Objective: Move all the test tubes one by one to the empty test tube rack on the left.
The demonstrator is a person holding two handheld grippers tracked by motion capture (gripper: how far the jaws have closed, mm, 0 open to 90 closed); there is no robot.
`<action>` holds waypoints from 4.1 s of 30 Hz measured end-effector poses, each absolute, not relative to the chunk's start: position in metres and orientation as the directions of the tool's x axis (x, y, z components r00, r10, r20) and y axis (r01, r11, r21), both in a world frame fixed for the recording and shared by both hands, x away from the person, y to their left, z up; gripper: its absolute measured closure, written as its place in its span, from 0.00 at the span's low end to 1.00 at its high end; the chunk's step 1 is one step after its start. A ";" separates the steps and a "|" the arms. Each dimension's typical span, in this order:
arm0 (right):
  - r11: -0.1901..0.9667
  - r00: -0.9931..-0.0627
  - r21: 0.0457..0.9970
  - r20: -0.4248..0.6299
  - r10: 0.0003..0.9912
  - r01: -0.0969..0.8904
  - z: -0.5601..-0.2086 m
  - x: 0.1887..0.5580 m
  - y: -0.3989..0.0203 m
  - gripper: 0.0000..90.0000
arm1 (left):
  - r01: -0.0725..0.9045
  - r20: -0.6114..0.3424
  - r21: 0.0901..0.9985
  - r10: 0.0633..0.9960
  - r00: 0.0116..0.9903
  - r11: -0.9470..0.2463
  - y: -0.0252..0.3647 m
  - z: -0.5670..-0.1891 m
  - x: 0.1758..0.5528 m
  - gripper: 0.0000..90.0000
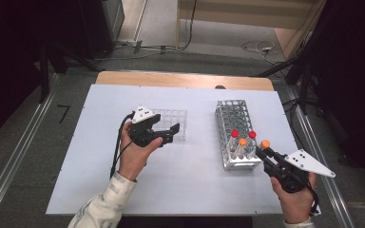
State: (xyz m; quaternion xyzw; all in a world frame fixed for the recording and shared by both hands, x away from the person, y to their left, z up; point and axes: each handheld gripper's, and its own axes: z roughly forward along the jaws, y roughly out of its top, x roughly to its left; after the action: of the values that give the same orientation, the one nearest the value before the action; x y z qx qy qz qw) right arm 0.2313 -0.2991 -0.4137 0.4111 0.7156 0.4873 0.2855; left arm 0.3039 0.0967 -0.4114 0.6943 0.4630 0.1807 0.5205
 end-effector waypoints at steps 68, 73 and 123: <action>0.328 -0.728 0.883 0.022 0.686 0.336 -0.443 0.287 -0.123 0.79 | 0.391 -0.164 0.907 0.725 0.669 -0.155 0.060 -0.414 0.285 0.61; 0.330 -0.729 0.883 0.020 0.684 0.334 -0.443 0.287 -0.124 0.79 | 0.385 -0.145 0.905 0.720 0.679 -0.181 0.057 -0.416 0.284 0.75; 0.226 -0.704 0.900 0.115 0.701 0.372 -0.435 0.238 -0.211 0.31 | 0.357 -0.118 0.931 0.861 0.495 -0.078 0.103 -0.382 0.328 0.78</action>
State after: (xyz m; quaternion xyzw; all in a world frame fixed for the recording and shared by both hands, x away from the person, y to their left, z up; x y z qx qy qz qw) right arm 0.2384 -0.2110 -0.4348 0.3499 0.7664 0.5145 0.1599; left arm 0.3284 0.1031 -0.3823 0.6926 0.4397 0.2436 0.5173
